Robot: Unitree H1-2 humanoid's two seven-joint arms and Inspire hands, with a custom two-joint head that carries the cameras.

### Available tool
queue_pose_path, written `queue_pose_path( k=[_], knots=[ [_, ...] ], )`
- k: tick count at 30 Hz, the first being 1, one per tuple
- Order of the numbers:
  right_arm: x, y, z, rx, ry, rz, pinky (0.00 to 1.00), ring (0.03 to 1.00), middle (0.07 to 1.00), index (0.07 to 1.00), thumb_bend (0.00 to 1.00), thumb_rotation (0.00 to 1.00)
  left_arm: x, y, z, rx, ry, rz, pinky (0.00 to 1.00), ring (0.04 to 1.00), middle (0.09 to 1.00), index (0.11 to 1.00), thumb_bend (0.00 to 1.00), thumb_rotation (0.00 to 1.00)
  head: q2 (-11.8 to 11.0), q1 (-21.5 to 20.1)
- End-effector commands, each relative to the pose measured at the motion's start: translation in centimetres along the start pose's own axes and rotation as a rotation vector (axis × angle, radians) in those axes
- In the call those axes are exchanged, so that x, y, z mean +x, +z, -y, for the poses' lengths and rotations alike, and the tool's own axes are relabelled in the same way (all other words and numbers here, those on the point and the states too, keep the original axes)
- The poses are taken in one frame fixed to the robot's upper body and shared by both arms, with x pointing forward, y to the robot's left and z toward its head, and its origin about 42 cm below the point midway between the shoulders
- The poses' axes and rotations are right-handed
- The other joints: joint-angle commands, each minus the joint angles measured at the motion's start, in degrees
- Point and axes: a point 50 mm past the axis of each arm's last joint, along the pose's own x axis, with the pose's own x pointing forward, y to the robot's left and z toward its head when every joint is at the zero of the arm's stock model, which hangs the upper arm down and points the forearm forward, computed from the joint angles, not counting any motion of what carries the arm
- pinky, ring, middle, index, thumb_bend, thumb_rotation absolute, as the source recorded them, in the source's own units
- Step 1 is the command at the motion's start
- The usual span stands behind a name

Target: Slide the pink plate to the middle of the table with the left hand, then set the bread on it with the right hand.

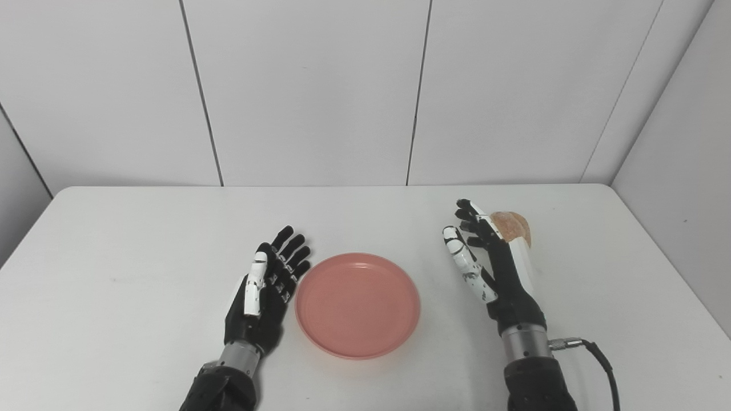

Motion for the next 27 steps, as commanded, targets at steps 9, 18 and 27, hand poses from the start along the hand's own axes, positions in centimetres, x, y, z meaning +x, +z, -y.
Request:
queue_pose_path(
  k=[9, 18, 27],
  knots=[
    [3.4, 2.3, 3.0, -0.106, -0.169, -0.01, 0.72, 0.82, 0.861, 0.876, 0.77, 0.68, -1.3, -1.8, -1.9, -0.047, 0.036, -0.071, 0.94, 0.903, 0.902, 0.887, 0.36, 1.0, -1.3, -3.0],
    [5.6, 1.7, 4.9, -0.288, -0.239, -0.021, 0.71, 0.842, 0.899, 0.906, 0.86, 0.53, -1.3, -1.7, -2.5, -0.063, 0.035, -0.083, 0.95, 0.912, 0.914, 0.901, 0.34, 1.0, -2.0, -5.7],
    [7.5, 0.6, 6.9, -0.473, -0.289, -0.107, 0.72, 0.861, 0.907, 0.921, 0.89, 0.56, -1.3, -1.5, -2.7, -0.084, 0.023, -0.084, 0.97, 0.927, 0.927, 0.92, 0.32, 1.0, -2.3, -6.3]
  ],
)
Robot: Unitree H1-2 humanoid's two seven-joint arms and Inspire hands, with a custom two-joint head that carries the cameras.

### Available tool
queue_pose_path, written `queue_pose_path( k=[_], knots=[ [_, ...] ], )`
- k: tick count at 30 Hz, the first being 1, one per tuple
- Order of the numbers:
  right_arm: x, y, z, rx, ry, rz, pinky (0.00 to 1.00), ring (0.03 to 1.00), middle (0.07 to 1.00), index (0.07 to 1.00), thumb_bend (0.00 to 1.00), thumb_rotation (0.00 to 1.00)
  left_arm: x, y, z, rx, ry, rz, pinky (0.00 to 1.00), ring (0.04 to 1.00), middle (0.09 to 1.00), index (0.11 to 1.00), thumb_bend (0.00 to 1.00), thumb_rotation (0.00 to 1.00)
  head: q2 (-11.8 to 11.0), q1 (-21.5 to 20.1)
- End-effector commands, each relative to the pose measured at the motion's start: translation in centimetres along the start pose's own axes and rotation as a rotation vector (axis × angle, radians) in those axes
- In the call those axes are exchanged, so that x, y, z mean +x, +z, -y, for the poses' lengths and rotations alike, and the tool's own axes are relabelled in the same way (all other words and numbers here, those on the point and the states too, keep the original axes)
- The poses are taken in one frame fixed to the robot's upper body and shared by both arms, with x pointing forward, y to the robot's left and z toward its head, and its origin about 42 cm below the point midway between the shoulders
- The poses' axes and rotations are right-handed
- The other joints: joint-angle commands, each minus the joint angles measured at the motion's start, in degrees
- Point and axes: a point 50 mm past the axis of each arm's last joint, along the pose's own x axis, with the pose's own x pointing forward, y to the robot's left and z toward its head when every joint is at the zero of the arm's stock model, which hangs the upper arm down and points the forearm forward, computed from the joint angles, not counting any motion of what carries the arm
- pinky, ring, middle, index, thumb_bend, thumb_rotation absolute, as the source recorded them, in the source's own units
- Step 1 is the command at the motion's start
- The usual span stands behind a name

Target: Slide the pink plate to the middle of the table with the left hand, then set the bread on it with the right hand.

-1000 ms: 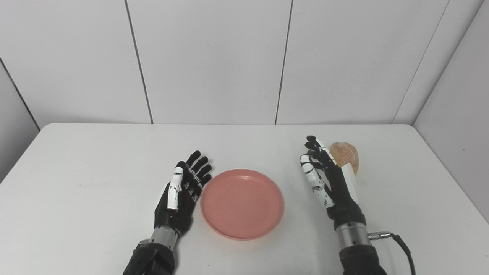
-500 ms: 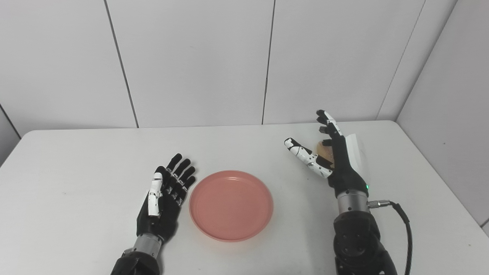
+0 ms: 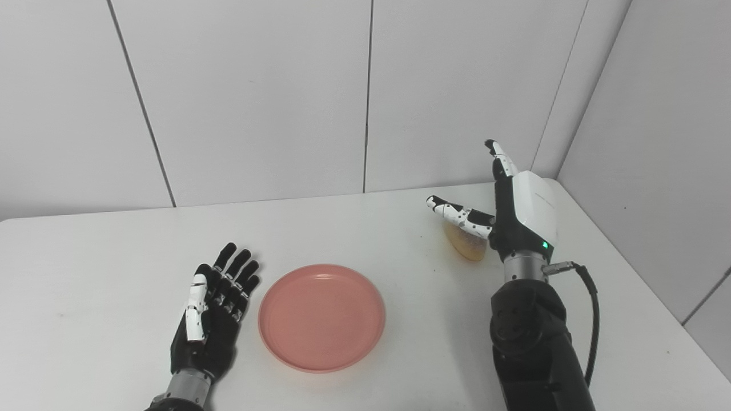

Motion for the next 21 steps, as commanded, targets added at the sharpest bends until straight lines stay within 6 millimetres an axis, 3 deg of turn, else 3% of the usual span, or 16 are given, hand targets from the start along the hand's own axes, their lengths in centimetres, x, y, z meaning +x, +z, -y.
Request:
queue_pose_path(
  k=[1, 11, 21],
  knots=[
    [1.4, 0.6, 1.4, -0.043, -0.062, 0.02, 0.72, 0.861, 0.906, 0.921, 0.89, 0.56, -1.1, -1.8, -1.2, -0.02, 0.045, -0.09, 0.97, 0.927, 0.928, 0.92, 0.32, 1.0, 0.0, -0.1],
    [3.8, -1.3, 1.0, -0.115, -0.028, -0.068, 0.8, 0.895, 0.922, 0.93, 0.9, 0.58, -1.3, -1.6, -0.7, -0.025, 0.047, -0.091, 0.96, 0.915, 0.915, 0.907, 0.32, 1.0, 0.5, 0.5],
    [5.5, -2.2, -0.3, -0.111, 0.055, -0.134, 0.78, 0.887, 0.923, 0.932, 0.94, 0.61, -1.4, -1.6, -0.8, -0.021, 0.048, -0.091, 0.94, 0.911, 0.91, 0.9, 0.34, 1.0, 1.0, 1.2]
  ],
)
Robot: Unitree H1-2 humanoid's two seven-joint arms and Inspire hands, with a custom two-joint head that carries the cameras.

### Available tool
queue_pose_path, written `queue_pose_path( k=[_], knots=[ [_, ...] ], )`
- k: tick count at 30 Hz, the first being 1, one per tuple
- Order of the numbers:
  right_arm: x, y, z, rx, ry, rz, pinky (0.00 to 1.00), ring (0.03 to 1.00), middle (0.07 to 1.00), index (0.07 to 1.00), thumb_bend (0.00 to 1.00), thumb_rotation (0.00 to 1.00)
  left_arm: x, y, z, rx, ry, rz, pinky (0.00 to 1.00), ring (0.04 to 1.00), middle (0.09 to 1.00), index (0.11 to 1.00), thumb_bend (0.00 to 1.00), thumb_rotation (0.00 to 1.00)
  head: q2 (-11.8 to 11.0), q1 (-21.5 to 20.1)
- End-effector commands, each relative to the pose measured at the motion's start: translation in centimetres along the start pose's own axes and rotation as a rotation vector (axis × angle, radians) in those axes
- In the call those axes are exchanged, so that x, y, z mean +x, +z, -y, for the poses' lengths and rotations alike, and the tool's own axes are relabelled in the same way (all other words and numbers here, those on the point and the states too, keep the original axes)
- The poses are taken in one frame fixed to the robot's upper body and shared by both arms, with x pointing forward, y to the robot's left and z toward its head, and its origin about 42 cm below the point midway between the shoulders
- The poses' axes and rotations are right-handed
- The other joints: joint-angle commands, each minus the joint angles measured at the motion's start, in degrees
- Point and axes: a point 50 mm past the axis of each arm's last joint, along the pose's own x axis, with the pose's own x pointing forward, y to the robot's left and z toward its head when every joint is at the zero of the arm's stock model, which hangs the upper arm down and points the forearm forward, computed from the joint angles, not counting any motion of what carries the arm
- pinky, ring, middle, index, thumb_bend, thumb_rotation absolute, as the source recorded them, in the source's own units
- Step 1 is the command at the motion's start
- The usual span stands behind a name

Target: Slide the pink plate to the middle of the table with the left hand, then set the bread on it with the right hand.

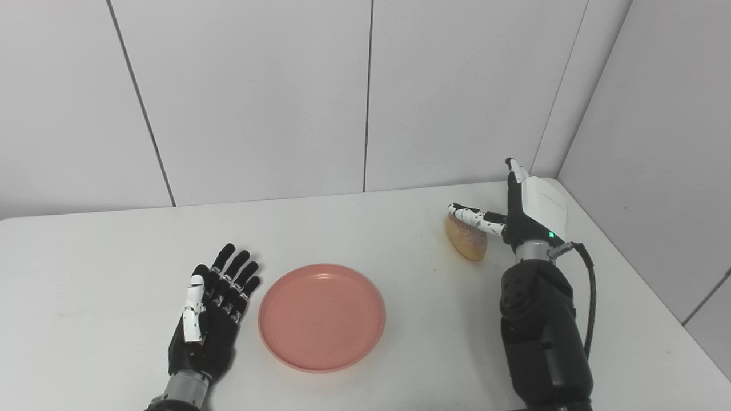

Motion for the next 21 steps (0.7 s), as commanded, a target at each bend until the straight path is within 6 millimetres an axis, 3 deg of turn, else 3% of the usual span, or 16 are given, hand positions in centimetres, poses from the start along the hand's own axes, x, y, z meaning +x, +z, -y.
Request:
queue_pose_path(
  k=[1, 13, 18, 21],
  knots=[
    [1.3, 1.5, 1.3, 0.004, -0.049, 0.027, 0.78, 0.884, 0.919, 0.93, 0.94, 0.61, -1.2, -1.9, -1.0, -0.009, 0.051, -0.086, 0.94, 0.911, 0.911, 0.9, 0.34, 1.0, 0.3, 0.0],
    [3.6, 1.2, -0.4, -0.033, 0.021, -0.011, 0.81, 0.861, 0.893, 0.908, 0.95, 0.62, -1.3, -1.7, -1.1, -0.016, 0.055, -0.09, 0.94, 0.909, 0.91, 0.898, 0.34, 1.0, 0.8, -0.2],
    [4.3, 1.1, -1.1, -0.034, 0.059, -0.032, 0.76, 0.836, 0.879, 0.898, 0.97, 0.64, -1.4, -1.6, -1.1, -0.014, 0.051, -0.091, 0.95, 0.913, 0.913, 0.902, 0.34, 1.0, 1.1, -0.1],
    [4.5, 1.2, -1.4, -0.027, 0.07, -0.039, 0.81, 0.866, 0.898, 0.916, 0.97, 0.63, -1.4, -1.6, -1.1, -0.016, 0.052, -0.091, 0.95, 0.911, 0.911, 0.902, 0.33, 1.0, 1.2, -0.1]
  ],
)
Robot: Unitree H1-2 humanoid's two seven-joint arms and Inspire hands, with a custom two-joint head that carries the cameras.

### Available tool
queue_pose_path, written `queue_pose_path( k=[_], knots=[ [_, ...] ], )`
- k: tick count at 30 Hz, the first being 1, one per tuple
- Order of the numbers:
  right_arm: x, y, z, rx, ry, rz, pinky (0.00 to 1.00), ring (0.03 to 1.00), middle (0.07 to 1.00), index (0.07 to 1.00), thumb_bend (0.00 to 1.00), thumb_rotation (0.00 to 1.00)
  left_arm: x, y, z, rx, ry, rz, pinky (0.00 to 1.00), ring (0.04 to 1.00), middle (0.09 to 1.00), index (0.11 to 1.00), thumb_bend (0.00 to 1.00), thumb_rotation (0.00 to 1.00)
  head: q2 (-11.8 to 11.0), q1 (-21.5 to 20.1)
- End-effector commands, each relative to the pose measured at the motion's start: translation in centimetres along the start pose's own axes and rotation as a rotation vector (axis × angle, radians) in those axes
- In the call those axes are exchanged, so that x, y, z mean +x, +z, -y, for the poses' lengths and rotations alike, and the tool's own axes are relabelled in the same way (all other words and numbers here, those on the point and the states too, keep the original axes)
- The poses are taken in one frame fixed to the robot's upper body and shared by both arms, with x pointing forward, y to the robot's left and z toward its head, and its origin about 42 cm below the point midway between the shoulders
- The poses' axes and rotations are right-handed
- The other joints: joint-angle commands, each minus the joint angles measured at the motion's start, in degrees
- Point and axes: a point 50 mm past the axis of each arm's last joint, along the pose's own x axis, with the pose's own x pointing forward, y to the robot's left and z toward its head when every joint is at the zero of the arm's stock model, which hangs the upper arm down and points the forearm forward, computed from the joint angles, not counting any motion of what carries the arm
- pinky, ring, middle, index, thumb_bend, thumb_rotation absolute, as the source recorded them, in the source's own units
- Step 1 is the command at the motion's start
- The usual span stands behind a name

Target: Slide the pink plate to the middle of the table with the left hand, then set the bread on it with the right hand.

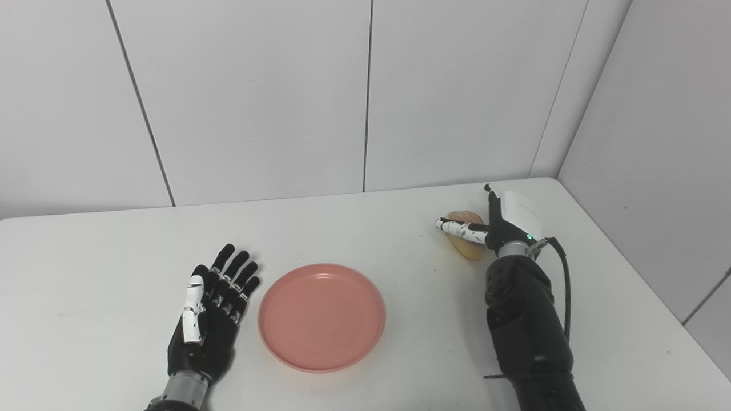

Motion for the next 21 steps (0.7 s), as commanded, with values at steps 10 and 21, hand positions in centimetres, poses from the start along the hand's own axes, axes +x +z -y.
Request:
queue_pose_path(
  k=[10, 21],
  knots=[
    [1.7, 2.3, 2.6, 0.005, -0.063, 0.032, 0.83, 0.881, 0.917, 0.93, 0.97, 0.62, -1.4, -1.7, -1.3, -0.016, 0.055, -0.093, 0.95, 0.908, 0.911, 0.903, 0.34, 1.0, 0.7, 0.1],
    [2.3, 1.8, 2.1, -0.02, -0.045, 0.01, 0.77, 0.835, 0.884, 0.908, 0.98, 0.6, -1.4, -1.6, -1.3, -0.021, 0.053, -0.091, 0.94, 0.908, 0.912, 0.901, 0.35, 1.0, 0.9, 0.4]
  ],
)
